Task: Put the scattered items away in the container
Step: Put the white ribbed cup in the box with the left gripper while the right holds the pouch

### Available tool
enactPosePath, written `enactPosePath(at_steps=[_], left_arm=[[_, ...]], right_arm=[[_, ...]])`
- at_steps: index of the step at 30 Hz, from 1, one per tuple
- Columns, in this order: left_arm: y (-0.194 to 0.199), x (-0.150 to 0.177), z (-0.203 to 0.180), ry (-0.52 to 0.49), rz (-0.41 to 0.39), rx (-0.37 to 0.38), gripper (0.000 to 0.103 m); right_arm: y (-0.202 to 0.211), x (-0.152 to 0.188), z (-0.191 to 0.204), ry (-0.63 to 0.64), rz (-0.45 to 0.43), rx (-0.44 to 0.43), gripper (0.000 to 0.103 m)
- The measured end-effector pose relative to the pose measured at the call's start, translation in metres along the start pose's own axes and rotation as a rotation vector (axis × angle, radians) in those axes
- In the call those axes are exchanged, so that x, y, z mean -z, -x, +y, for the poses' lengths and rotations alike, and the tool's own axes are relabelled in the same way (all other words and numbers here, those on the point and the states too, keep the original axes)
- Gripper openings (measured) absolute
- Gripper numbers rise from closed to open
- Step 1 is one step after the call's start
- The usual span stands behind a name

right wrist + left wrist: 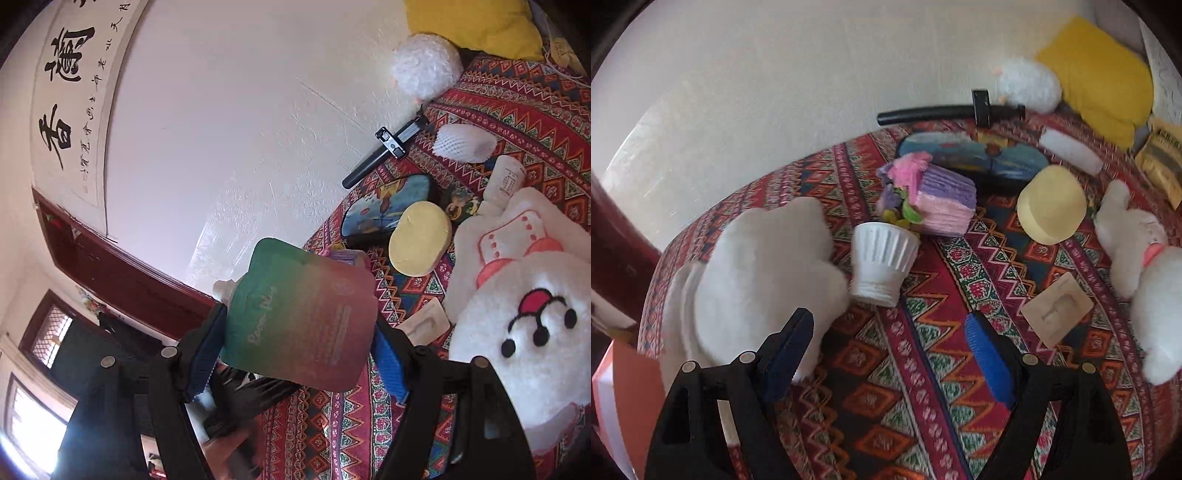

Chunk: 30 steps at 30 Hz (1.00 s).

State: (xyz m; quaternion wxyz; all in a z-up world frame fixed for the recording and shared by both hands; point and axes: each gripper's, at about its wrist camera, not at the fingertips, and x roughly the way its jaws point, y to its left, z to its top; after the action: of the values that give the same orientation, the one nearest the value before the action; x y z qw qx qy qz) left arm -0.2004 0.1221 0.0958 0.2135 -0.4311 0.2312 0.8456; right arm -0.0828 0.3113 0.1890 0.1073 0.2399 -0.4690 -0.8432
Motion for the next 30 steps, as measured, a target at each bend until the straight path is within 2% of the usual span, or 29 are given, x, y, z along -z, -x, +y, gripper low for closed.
enactPosePath(at_steps=[4, 5, 6, 7, 8, 9, 11, 13, 17, 20, 23, 26, 28, 30], left_arm=[[-0.052, -0.02, -0.014, -0.082, 0.072, -0.082, 0.084], [-0.063, -0.024, -0.012, -0.075, 0.088, -0.09, 0.084], [-0.07, -0.026, -0.005, -0.039, 0.099, -0.05, 0.081], [-0.072, -0.029, 0.003, 0.016, 0.101, 0.019, 0.058], [-0.072, -0.031, 0.011, 0.07, 0.114, 0.077, 0.039], [-0.066, -0.03, 0.015, 0.098, 0.109, 0.084, 0.039], [-0.039, -0.023, 0.017, 0.101, 0.058, 0.083, 0.039], [0.003, -0.009, 0.019, 0.113, -0.002, 0.095, 0.039], [0.138, 0.055, 0.052, 0.248, -0.182, 0.092, 0.039], [0.248, 0.121, 0.1, 0.415, -0.351, 0.017, 0.039], [0.321, 0.177, 0.152, 0.566, -0.492, -0.112, 0.04], [0.345, 0.219, 0.197, 0.684, -0.548, -0.17, 0.04], [0.337, 0.241, 0.221, 0.748, -0.533, -0.147, 0.04], [0.316, 0.254, 0.242, 0.79, -0.484, -0.125, 0.04]], right_arm=[[-0.005, -0.008, -0.004, -0.013, 0.002, -0.013, 0.073], [-0.006, -0.009, -0.005, -0.015, 0.005, -0.014, 0.073], [-0.006, -0.01, -0.005, -0.012, 0.007, -0.013, 0.073], [-0.006, -0.01, -0.006, -0.01, 0.006, -0.01, 0.073], [-0.005, -0.012, -0.007, -0.011, 0.001, -0.003, 0.073], [-0.004, -0.014, -0.009, -0.012, -0.005, 0.003, 0.073], [0.001, -0.017, -0.013, -0.022, -0.021, 0.012, 0.073], [0.007, -0.019, -0.017, -0.04, -0.038, 0.012, 0.073], [0.012, -0.019, -0.016, -0.046, -0.047, 0.006, 0.073], [0.01, -0.016, -0.01, -0.035, -0.04, 0.003, 0.073], [0.003, -0.009, 0.001, -0.013, -0.017, 0.004, 0.073], [-0.006, 0.004, 0.018, 0.031, 0.011, 0.008, 0.073], [-0.011, 0.014, 0.034, 0.071, 0.027, 0.004, 0.073], [-0.015, 0.024, 0.05, 0.118, 0.04, 0.001, 0.073]])
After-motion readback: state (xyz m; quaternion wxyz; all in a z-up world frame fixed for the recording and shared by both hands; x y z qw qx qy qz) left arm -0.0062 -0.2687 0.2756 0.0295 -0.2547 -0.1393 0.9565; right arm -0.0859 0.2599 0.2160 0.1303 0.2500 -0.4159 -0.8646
